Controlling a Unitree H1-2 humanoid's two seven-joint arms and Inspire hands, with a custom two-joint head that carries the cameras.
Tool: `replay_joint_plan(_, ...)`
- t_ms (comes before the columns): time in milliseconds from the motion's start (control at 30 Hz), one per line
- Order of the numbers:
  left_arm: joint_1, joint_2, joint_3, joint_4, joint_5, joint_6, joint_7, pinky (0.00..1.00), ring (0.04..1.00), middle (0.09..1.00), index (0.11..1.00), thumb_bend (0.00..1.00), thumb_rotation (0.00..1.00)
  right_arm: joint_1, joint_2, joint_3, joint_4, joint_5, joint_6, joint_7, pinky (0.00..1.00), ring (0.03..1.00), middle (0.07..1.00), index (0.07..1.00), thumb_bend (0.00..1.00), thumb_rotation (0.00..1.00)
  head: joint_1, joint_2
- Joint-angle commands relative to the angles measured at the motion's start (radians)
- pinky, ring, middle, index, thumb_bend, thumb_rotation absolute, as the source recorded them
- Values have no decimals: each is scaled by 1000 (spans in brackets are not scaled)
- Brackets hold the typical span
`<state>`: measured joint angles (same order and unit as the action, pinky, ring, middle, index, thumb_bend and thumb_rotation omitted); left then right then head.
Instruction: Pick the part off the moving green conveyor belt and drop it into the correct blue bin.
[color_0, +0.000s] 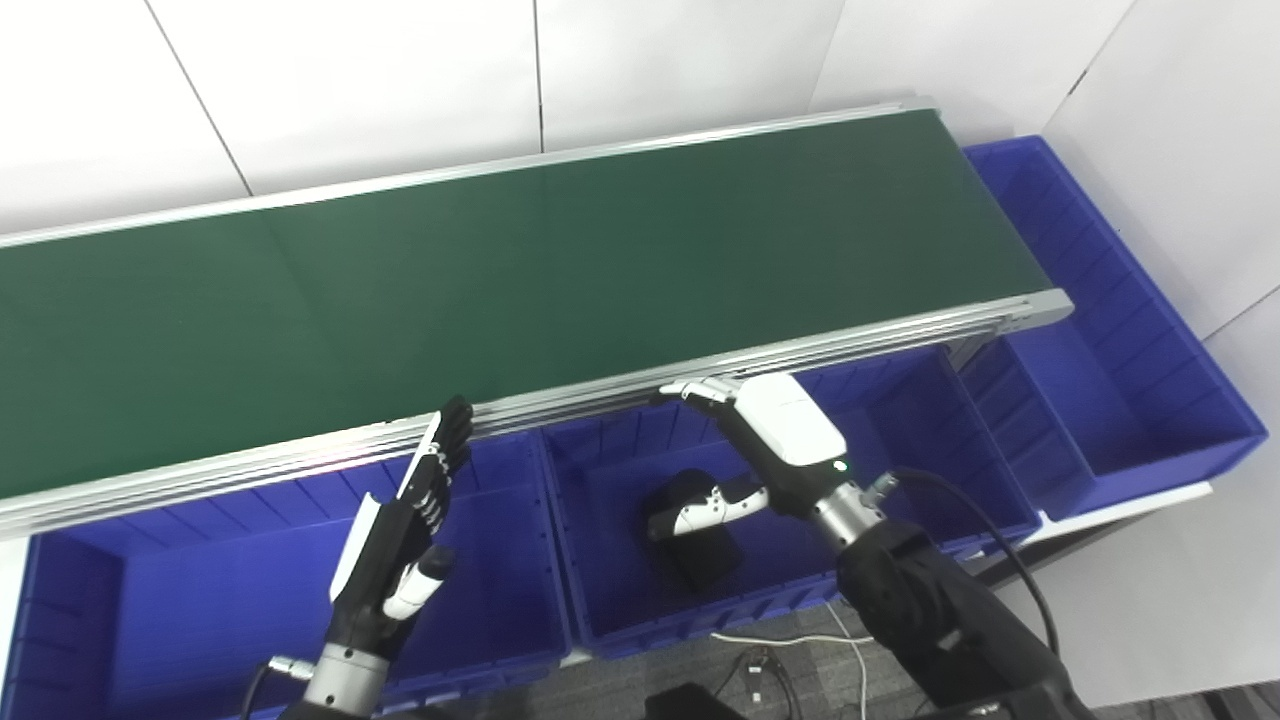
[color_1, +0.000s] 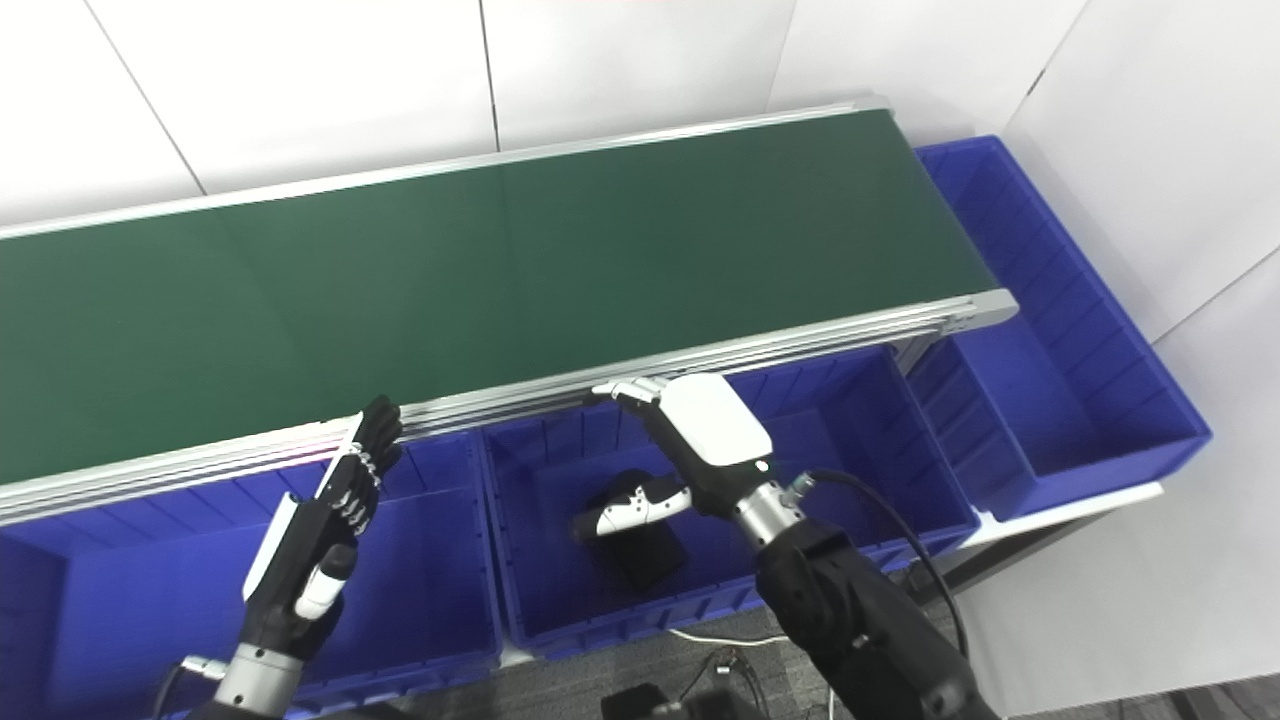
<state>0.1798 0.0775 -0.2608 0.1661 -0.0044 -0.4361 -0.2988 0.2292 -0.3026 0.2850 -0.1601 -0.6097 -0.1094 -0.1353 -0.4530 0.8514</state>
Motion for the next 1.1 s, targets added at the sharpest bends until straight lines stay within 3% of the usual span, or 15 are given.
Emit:
replay_joint_plan(0, -6, -2, -9, -8, 11, -34, 4, 999, 1000, 1000, 1000, 913, 918, 34, 61, 0, -75, 145, -109, -15, 858, 888, 888, 833, 962, 900, 57, 1)
replay_joint_plan(133, -7, -10, -24, -3, 27, -34, 19, 1000, 1000, 1000, 1000, 924, 936, 70, 154, 24, -98, 242, -170, -7, 986, 981, 958, 905, 994, 994, 127, -3)
replay_joint_plan(233, -13, -16, -41, -2, 48, -34, 46, 1000, 1000, 1000, 1000, 915, 939, 69, 213, 33, -70, 297, -197, 5, 998, 996, 970, 924, 1000, 1000, 178, -14)
replay_joint_plan(267, -16, -18, -48, 2, 56, -34, 57, 1000, 1000, 1000, 1000, 909, 940, 63, 225, 32, -51, 316, -207, 9, 999, 998, 976, 932, 1000, 1000, 219, -30)
replay_joint_plan(433, -26, -21, -84, 10, 89, -34, 117, 995, 1000, 1000, 1000, 919, 940, 14, 266, 23, 64, 368, -260, 23, 1000, 1000, 996, 954, 1000, 1000, 272, -51)
replay_joint_plan(700, -21, 3, -131, 4, 110, -34, 190, 998, 1000, 1000, 1000, 924, 936, 15, 277, 7, 204, 416, -344, 43, 1000, 1000, 998, 973, 1000, 1000, 313, -85)
replay_joint_plan(1067, -23, 50, -197, 6, 134, -34, 286, 1000, 1000, 1000, 1000, 917, 953, 11, 263, 26, 315, 406, -360, 20, 1000, 1000, 993, 964, 1000, 1000, 312, -122)
